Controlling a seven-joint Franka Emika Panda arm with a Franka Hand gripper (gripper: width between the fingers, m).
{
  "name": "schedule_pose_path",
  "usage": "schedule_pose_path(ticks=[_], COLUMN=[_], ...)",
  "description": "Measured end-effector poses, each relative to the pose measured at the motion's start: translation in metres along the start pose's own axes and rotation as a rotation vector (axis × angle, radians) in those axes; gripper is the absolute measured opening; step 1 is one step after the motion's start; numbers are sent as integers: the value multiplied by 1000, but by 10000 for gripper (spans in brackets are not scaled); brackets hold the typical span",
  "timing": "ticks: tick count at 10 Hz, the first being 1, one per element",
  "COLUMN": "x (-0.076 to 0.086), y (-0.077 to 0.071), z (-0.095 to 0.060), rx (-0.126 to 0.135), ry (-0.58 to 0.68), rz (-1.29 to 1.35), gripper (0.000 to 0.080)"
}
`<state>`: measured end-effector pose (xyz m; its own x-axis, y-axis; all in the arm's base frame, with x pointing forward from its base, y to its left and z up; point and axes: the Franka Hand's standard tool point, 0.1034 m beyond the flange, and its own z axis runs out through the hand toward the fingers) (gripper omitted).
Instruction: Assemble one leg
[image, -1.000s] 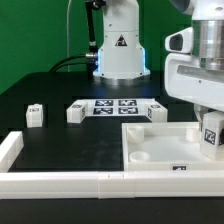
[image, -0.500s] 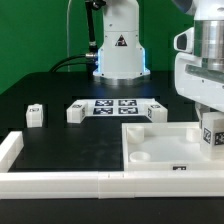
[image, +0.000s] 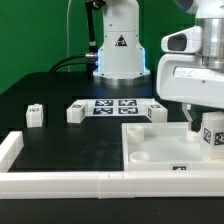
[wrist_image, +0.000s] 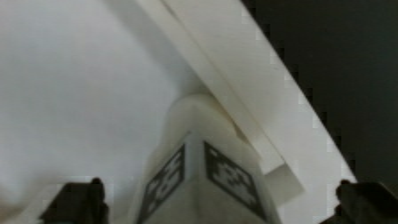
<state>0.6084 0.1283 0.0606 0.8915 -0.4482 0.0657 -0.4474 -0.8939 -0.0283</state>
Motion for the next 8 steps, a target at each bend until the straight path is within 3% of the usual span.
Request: schedule_pose_path(ticks=[2,5,7,8], x=[-3,-2,-2,-1], y=[2,3,3,4], z=[2,2,2,2], rx=[-30,-43,-44,-45], ry=[-22,-27,-26,-26], rz=[-246,-484,-478,-477], gripper=[649,649,390,390])
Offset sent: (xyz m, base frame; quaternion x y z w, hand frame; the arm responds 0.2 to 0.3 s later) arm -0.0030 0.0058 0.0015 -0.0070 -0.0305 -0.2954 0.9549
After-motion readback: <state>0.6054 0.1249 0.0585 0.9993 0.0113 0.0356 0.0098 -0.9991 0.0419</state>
